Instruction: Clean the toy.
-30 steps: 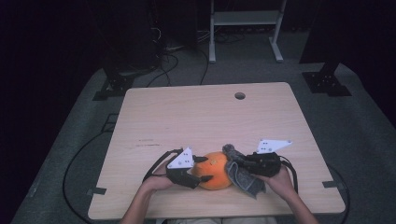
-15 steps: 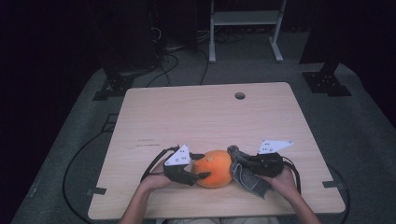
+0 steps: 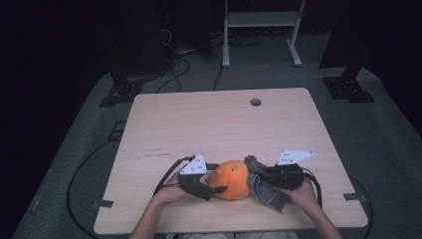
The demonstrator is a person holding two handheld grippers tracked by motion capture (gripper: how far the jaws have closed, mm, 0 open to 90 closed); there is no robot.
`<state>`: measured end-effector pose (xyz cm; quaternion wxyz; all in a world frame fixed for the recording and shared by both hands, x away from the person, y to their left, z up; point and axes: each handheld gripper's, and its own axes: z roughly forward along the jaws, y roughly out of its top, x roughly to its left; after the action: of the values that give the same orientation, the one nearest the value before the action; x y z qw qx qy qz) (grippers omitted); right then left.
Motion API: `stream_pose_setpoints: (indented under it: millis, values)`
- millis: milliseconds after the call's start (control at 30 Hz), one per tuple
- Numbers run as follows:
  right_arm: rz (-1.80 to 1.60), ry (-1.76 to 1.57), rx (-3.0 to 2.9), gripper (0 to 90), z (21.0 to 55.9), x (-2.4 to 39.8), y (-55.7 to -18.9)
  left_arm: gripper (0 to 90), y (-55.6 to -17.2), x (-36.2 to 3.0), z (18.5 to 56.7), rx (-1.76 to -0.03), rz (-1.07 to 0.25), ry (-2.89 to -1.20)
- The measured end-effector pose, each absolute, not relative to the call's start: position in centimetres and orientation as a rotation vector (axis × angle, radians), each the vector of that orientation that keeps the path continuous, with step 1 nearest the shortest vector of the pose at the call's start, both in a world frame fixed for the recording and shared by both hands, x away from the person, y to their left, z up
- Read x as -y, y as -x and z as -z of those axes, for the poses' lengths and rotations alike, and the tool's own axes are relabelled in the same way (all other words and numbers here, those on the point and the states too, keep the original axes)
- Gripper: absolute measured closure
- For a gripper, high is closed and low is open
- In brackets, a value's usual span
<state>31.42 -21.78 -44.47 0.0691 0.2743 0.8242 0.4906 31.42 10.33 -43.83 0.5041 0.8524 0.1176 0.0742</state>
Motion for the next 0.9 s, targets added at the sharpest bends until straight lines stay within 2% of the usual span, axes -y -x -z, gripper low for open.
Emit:
stream_pose_setpoints:
  millis: [67, 167, 300, 467, 633, 700, 833, 900]
  values:
    - [-1.468, -0.861, -2.461, 78.0, 44.2, 22.5, -31.6, 32.1, -31.2, -10.2, 43.9, -0.271, -0.197, -2.054]
    - [-1.646, -0.771, -2.404, 78.0, 42.3, 21.8, -30.8, 35.9, -30.8, -9.9, 43.8, -0.228, -0.207, -2.066]
    - [-1.607, -0.728, -2.446, 78.0, 43.0, 20.5, -30.9, 34.9, -30.8, -10.0, 43.7, -0.216, -0.202, -2.073]
    - [-1.5, -0.852, -2.469, 78.1, 44.1, 22.1, -31.8, 32.3, -30.8, -10.1, 43.9, -0.213, -0.189, -2.072]
    - [-1.564, -0.751, -2.432, 78.0, 42.8, 21.3, -30.7, 32.1, -30.5, -9.8, 43.9, -0.178, -0.19, -2.09]
    - [-1.544, -0.736, -2.451, 78.0, 43.0, 20.9, -30.9, 27.7, -30.6, -10.1, 43.8, -0.187, -0.178, -2.078]
    - [-1.535, -0.774, -2.452, 78.0, 43.6, 21.5, -31.3, 8.3, -31.2, -9.8, 44.3, -0.25, -0.166, -2.114]
    - [-1.533, -0.785, -2.459, 77.9, 43.8, 21.7, -31.3, 8.3, -31.1, -9.4, 44.7, -0.25, -0.165, -2.127]
